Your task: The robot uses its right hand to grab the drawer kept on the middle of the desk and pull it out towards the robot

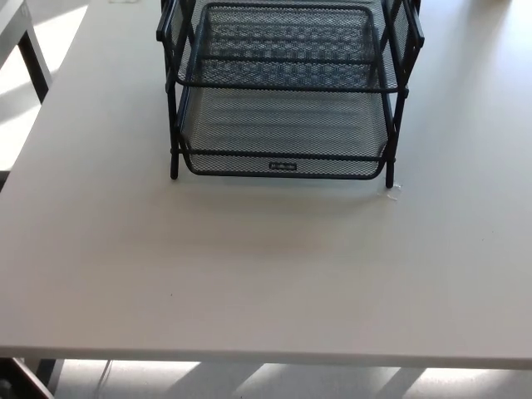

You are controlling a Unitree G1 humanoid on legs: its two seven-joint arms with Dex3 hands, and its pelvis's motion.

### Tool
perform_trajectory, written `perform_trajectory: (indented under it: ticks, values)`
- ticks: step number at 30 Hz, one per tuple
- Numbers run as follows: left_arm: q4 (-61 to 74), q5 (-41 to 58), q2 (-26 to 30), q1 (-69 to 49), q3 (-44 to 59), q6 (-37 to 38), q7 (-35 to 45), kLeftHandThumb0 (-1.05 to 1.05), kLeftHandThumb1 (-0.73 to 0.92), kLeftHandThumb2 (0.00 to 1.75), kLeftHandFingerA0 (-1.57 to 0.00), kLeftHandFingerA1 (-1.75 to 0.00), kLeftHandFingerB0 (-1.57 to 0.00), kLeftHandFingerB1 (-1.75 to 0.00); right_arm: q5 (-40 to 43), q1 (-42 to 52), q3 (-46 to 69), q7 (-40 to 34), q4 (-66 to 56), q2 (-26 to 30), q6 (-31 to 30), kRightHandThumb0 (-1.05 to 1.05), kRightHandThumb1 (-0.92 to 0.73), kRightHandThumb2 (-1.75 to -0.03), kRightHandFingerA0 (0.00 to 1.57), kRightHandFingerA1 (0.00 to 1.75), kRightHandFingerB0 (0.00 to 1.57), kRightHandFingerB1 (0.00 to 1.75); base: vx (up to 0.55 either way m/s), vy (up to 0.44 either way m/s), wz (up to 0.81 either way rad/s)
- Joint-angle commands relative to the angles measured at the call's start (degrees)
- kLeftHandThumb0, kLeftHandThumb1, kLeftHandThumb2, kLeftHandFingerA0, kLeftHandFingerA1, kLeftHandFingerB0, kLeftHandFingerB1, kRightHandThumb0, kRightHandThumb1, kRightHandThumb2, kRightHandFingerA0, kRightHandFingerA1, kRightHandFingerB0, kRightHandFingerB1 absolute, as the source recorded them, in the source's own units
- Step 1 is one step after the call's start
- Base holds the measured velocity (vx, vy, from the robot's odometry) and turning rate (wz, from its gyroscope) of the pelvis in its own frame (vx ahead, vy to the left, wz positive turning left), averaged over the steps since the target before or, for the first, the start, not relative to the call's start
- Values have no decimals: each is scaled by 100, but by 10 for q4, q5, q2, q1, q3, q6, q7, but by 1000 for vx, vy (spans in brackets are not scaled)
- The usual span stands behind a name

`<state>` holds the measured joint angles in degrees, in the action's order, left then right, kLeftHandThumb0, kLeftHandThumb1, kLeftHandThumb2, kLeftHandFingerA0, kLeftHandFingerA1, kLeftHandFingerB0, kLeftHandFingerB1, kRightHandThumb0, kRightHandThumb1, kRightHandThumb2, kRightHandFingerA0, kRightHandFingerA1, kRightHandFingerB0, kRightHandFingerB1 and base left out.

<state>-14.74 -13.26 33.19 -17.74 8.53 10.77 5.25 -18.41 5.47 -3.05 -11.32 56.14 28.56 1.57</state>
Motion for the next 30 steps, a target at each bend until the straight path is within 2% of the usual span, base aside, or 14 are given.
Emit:
perform_trajectory:
  ticks: [1, 5, 6, 7, 10, 11, 14, 18, 20, 21, 24, 25, 26, 30]
  values:
    - [129, -37, 91, -46, 17, 86, 43, -35, 55, 57, -79, -83, -78, -56, -53, -17, -17, -118, 31, 72, 57, -59, -55, -57, 72, 116, 32, 48, 0, 0, 0]
    - [137, -34, 98, -52, 14, 85, 38, -37, 56, 57, -77, -82, -79, -56, -22, 33, 20, -95, -40, 90, 54, -87, -55, -63, 84, 146, 34, 48, 0, 0, 0]
    - [138, -34, 98, -53, 14, 84, 36, -36, 56, 57, -78, -82, -79, -57, -17, 44, 31, -102, -56, 93, 52, -91, -50, -94, 98, 138, 32, 55, 0, 0, 0]
    - [140, -31, 98, -54, 14, 79, 38, -36, 56, 57, -77, -82, -79, -57, -12, 41, 44, -99, -54, 102, 32, -87, -54, -65, 87, 141, 34, 47, 0, 0, 0]
    - [141, -30, 99, -55, 18, 80, 40, -37, 56, 57, -79, -83, -79, -56, -3, 51, 73, -101, -73, 111, 20, -80, -48, -93, 97, 125, 28, 52, 0, 0, 0]
    - [140, -29, 100, -54, 20, 83, 41, -37, 56, 57, -79, -83, -79, -56, 6, 55, 91, -96, -83, 116, 20, -80, -56, -62, 94, 139, 34, 45, 0, 0, 0]
    - [140, -30, 99, -54, 22, 87, 40, -36, 56, 56, -79, -84, -80, -57, 5, 52, 110, -111, -80, 117, 25, -75, -44, -91, 99, 124, 33, 53, 0, 0, 0]
    - [143, -33, 99, -54, 23, 78, 47, -36, 56, 58, -77, -80, -78, -55, 2, 54, 140, -109, -100, 162, 39, -82, -64, -61, 84, 142, 30, 50, 0, 0, 0]
    - [142, -34, 98, -56, 25, 79, 45, -35, 56, 57, -77, -79, -79, -55, -7, 45, 138, -97, -110, 174, 16, -82, -65, -62, 79, 138, 27, 51, 0, 0, 0]
    - [140, -34, 96, -54, 25, 81, 43, -34, 55, 56, -78, -81, -80, -57, -1, 37, 149, -83, -123, 189, -3, -81, -51, -94, 65, 85, 20, 54, 0, 0, 0]
    - [140, -34, 95, -54, 26, 81, 44, -34, 55, 56, -78, -81, -80, -57, -1, 39, 152, -77, -135, 192, -16, -81, -51, -94, 65, 85, 20, 54, 0, 0, 0]
    - [142, -31, 95, -55, 27, 81, 47, -33, 55, 56, -79, -82, -80, -57, 9, 34, 170, -75, -143, 206, -9, -78, -66, -60, 59, 69, 25, 46, 0, 0, 0]
    - [143, -30, 96, -56, 29, 82, 47, -33, 55, 56, -79, -83, -80, -57, 2, 27, 168, -84, -135, 207, -14, -84, -54, -95, 62, 77, 21, 52, 0, 0, 0]
    - [137, -31, 95, -54, 30, 92, 45, -32, 54, 56, -80, -84, -80, -57, -10, 42, 188, -104, -179, 218, -26, -75, -64, -61, 75, 129, 25, 41, 0, 0, 0]
